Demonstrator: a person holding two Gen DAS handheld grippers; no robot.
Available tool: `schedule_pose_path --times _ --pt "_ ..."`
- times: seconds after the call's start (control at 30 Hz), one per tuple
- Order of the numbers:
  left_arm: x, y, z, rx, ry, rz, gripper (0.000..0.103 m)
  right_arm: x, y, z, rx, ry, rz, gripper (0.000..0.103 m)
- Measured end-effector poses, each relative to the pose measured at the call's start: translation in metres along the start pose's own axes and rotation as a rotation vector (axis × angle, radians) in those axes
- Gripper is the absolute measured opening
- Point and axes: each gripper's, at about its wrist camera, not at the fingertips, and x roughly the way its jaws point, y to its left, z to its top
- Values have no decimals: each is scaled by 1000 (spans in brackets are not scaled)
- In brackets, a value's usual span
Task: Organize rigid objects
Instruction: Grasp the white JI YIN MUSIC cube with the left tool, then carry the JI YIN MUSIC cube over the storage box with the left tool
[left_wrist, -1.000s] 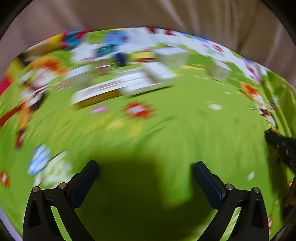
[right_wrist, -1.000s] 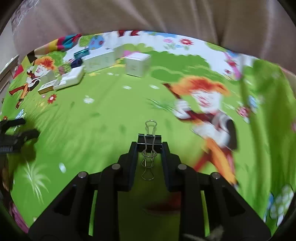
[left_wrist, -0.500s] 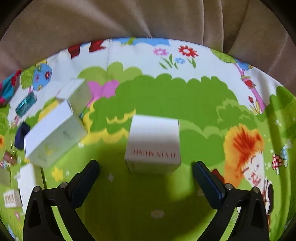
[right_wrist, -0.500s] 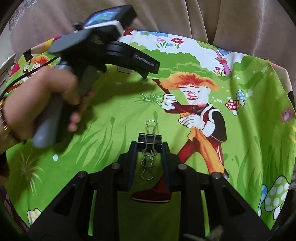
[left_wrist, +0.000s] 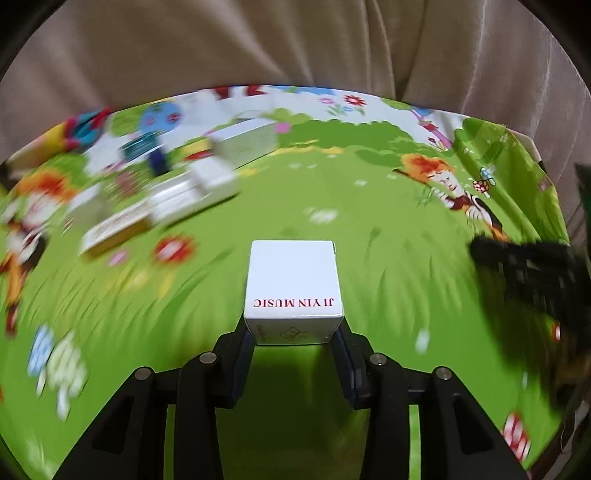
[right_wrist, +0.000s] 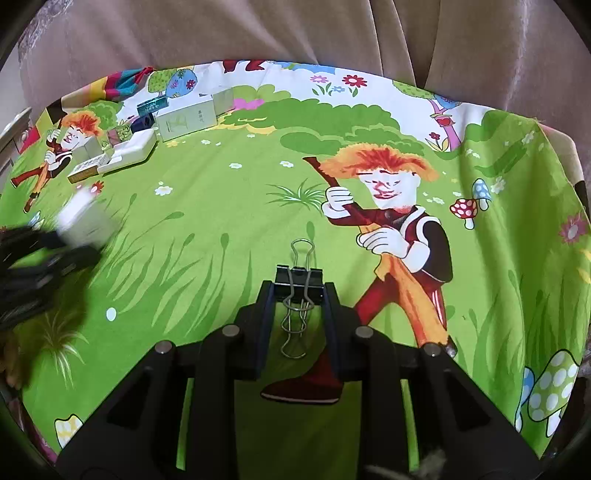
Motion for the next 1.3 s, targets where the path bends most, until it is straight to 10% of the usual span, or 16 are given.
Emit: schedule_pose_path --times 0.53,1.0,1.3 --pt "-29 16 -18 -71 -52 0 41 -13 3 -2 31 -36 -13 29" --pt "-198 -8 -19 -10 -604 237 42 -213 88 -32 -35 -707 -81 29" --pt "-245 2 -20 -56 -758 257 42 -293 127 -41 -144 -999 -142 29"
